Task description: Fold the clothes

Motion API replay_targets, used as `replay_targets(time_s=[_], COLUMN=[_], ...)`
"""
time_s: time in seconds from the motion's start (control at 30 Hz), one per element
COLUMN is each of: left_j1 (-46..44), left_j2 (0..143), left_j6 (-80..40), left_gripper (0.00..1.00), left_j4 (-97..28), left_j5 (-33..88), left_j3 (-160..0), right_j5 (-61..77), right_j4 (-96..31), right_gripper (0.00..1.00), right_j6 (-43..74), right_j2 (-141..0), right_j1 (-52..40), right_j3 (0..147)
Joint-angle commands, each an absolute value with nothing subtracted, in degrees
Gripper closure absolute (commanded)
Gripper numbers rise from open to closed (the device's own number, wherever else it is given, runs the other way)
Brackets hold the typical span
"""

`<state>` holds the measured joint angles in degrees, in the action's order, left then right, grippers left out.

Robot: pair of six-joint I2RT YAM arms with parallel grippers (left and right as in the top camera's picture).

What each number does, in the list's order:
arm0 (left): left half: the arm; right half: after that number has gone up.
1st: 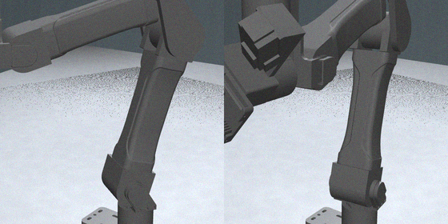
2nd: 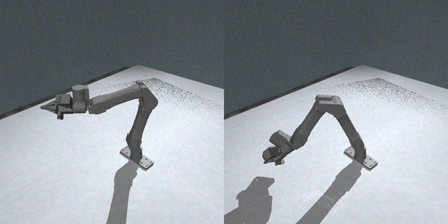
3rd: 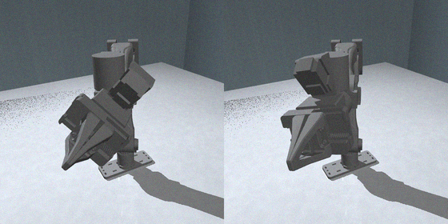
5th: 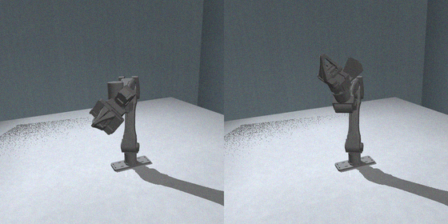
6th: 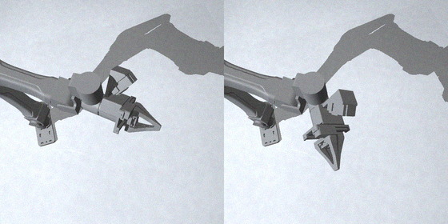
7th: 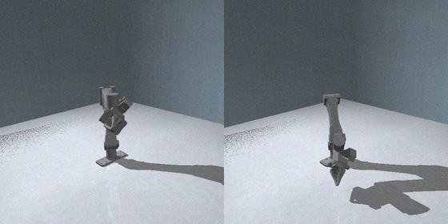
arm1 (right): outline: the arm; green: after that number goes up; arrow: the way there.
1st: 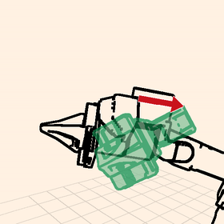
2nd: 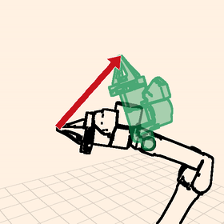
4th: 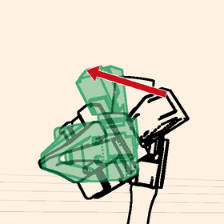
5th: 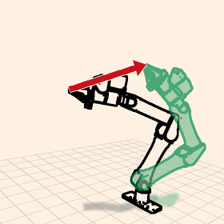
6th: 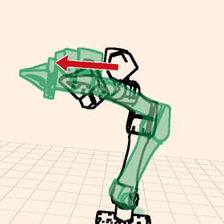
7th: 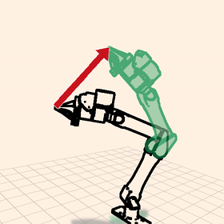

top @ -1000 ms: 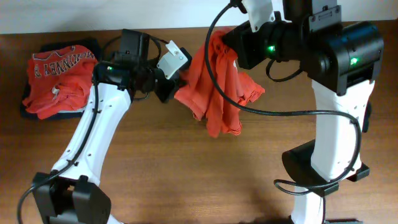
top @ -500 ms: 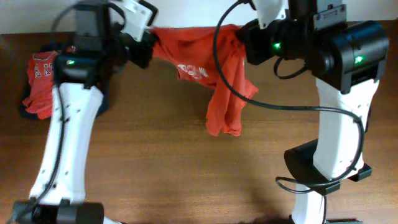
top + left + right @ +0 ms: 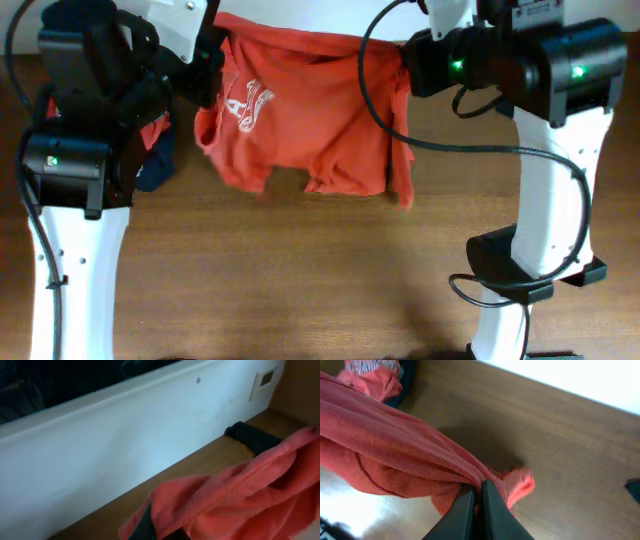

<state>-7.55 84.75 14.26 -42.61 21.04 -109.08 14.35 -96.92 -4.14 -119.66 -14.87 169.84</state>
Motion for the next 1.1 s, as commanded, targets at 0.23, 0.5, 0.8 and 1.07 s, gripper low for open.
replay_targets(time_s=[0.23, 0.5, 0.8, 1.07], left_j1=[-6.96, -6.96, -6.96, -6.96], left_j2=[83.48, 83.5, 83.57, 86.11], left_j6=[13.28, 13.3, 13.3, 13.3], left_gripper=[0.99, 0.99, 0.99, 0.99], left_j4=[-42.17, -42.68, -42.7, -42.59], left_j5=[18.15, 17.06, 9.61, 7.44], left_j3=[-109.8, -109.8, -109.78, -109.78], right_j5=[11.53, 11.57, 12.01, 17.8], right_j4=[-95.79, -90.24, -81.95, -81.43], right_gripper=[0.96, 0.82, 0.61, 0.57], right_j6=[-6.9, -8.86, -10.31, -9.39], right_j2=[-118.5, -118.54, -118.54, -118.54], right_j1=[-12.45, -11.49, -11.16, -10.96], right_j3=[156.44, 143.02, 124.2, 115.74])
